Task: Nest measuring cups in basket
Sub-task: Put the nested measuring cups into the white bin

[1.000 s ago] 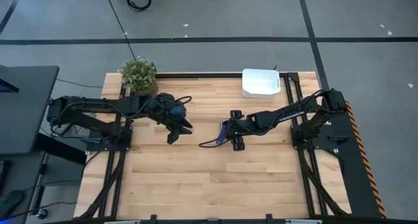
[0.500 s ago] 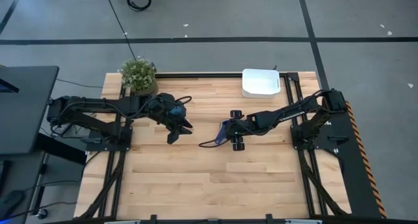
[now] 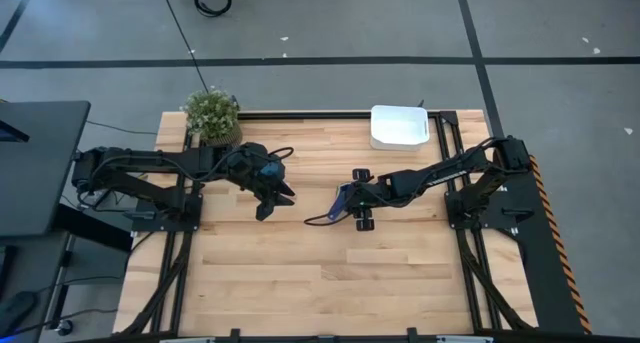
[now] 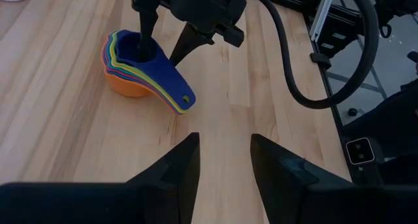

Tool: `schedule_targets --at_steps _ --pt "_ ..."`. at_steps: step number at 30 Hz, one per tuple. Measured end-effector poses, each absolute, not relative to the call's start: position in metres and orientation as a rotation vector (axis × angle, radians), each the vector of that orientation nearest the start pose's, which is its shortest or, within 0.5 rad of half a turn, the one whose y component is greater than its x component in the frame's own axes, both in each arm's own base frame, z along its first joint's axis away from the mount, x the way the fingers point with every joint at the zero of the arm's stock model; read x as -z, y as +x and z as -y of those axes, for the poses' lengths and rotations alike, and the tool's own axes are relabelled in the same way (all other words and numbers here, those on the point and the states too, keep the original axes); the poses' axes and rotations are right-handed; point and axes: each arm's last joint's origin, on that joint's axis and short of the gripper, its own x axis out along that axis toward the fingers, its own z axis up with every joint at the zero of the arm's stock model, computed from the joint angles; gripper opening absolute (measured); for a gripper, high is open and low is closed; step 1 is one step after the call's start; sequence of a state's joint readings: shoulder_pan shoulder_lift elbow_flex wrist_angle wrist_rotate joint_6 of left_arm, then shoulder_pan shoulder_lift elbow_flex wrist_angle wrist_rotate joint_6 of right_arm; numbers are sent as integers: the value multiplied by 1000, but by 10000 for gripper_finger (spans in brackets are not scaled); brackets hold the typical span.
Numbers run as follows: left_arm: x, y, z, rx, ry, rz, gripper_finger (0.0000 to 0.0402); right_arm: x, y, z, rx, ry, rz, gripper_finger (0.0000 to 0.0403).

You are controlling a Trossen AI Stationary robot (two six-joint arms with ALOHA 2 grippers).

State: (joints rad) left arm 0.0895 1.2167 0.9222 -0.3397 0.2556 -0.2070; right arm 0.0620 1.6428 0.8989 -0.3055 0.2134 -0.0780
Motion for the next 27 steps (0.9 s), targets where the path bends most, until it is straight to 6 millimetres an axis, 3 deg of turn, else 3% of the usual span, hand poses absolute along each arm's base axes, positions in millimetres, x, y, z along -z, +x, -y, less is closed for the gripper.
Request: schedule_targets --at_steps 20,27 --pt "-281 257 -16 95 -309 -641 142 -163 309 -13 90 -212 -1031 192" --pt "-281 257 -16 95 -309 -641 142 -163 309 -13 88 -214 -1029 167"
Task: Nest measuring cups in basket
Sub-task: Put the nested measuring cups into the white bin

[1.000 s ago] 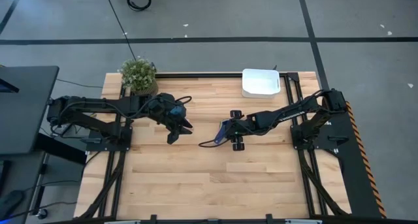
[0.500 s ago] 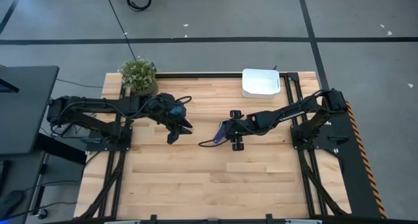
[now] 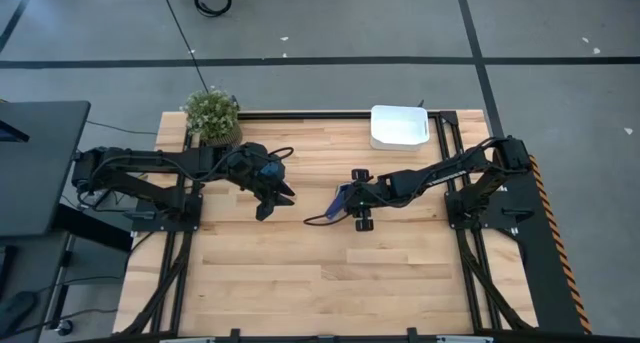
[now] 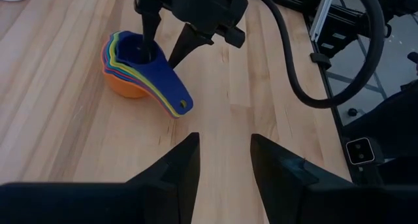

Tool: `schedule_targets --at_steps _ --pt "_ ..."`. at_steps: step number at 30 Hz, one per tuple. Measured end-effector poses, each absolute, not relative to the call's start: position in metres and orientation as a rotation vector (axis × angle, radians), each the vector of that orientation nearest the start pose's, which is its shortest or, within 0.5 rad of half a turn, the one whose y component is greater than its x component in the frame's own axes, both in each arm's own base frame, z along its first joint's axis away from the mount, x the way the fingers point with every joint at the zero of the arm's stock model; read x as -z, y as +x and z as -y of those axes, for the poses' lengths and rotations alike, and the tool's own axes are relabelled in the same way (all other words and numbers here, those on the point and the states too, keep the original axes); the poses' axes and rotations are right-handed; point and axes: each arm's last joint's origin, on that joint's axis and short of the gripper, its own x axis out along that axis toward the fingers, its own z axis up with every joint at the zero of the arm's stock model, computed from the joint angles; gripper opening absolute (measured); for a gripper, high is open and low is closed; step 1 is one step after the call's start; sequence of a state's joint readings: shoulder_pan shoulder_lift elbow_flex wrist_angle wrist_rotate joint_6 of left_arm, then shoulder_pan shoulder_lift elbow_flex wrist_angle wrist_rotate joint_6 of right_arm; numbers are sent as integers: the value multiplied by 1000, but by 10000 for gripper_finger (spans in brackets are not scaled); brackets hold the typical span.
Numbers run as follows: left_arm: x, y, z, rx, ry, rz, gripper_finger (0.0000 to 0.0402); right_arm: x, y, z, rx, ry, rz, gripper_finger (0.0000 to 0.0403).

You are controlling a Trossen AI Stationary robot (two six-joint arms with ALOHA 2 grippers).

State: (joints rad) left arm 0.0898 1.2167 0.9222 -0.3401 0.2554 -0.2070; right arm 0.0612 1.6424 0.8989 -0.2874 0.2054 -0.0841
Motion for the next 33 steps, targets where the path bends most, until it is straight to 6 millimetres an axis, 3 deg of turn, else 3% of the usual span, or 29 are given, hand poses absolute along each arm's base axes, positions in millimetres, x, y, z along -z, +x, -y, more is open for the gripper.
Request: schedule_targets --at_steps 33 --pt "-281 257 -16 95 -309 -641 142 -163 310 -13 79 -246 -1021 114"
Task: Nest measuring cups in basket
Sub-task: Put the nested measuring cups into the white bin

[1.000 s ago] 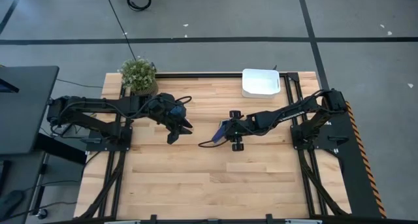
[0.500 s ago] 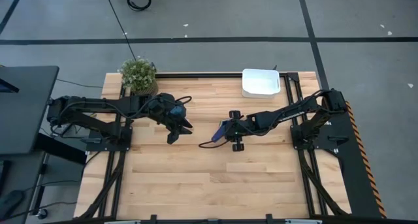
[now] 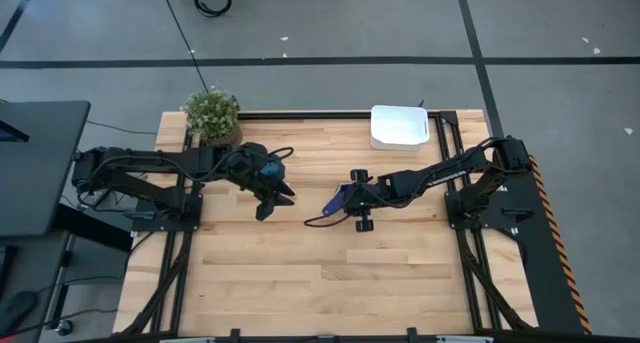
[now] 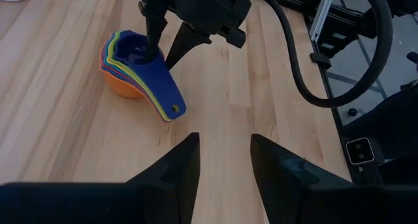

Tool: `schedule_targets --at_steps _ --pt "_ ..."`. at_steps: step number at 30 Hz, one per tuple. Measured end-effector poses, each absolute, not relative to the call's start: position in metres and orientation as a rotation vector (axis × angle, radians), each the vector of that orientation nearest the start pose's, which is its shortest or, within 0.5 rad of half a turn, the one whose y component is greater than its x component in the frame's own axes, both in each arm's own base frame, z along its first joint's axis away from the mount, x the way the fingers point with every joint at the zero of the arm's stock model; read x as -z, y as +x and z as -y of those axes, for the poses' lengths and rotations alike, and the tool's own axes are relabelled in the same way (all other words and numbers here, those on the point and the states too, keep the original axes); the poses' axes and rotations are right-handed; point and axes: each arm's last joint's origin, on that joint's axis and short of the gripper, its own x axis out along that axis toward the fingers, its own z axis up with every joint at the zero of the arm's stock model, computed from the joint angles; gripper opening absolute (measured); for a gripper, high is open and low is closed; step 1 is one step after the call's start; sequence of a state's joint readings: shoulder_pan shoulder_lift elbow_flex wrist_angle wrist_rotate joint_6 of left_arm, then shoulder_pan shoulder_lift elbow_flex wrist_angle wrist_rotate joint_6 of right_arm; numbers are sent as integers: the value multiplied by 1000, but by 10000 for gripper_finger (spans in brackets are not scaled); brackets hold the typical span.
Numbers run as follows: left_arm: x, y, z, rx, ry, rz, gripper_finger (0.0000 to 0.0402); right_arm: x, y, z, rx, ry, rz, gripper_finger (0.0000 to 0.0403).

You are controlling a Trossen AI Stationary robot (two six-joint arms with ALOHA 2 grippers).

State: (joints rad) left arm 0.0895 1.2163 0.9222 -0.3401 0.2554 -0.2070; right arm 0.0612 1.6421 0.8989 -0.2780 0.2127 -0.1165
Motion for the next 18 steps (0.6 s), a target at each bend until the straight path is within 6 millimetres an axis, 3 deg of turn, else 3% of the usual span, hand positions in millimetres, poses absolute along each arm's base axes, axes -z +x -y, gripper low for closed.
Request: schedule_targets --at_steps 18 --pt "-281 257 -16 96 -308 -636 142 -171 303 -3 77 -228 -1043 112"
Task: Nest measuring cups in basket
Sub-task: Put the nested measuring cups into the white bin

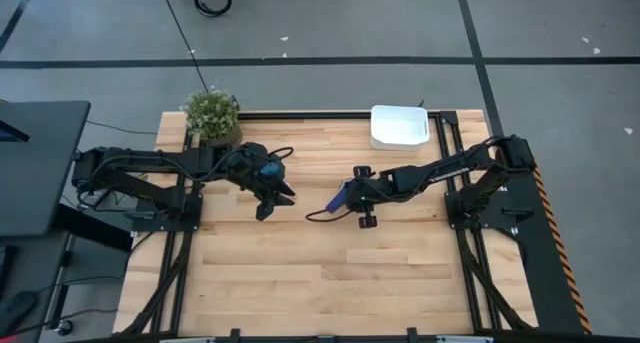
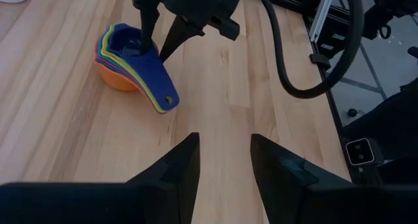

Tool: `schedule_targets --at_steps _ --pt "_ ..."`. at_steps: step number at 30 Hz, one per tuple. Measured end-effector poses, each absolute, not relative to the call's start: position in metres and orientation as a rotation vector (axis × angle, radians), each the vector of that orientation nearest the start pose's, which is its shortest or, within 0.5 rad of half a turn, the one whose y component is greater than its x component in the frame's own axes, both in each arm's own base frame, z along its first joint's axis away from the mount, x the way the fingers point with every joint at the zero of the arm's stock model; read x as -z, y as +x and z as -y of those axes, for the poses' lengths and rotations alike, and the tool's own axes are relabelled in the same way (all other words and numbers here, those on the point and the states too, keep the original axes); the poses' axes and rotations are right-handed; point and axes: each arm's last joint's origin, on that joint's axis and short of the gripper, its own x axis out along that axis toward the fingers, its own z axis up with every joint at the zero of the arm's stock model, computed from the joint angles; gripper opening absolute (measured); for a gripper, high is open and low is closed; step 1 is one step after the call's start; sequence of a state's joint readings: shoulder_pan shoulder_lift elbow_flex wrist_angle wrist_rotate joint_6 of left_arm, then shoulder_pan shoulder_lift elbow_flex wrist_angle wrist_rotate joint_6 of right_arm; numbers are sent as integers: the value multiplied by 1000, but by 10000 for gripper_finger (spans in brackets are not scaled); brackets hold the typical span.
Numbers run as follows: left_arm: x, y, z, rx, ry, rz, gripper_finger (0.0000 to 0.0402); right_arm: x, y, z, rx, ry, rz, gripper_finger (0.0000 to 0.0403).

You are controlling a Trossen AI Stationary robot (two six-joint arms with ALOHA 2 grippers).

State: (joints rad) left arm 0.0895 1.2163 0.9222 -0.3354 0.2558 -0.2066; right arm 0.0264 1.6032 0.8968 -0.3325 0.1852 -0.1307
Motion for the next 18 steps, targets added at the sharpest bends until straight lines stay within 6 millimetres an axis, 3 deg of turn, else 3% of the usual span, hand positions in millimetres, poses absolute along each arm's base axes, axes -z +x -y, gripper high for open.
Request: schedule_targets --at_steps 9,18 --pt "-282 258 -16 97 -307 -627 142 -175 300 -1 81 -226 -1043 108" --pt "-284 259 -16 100 -303 -604 142 -177 298 -1 81 -227 -1049 78"
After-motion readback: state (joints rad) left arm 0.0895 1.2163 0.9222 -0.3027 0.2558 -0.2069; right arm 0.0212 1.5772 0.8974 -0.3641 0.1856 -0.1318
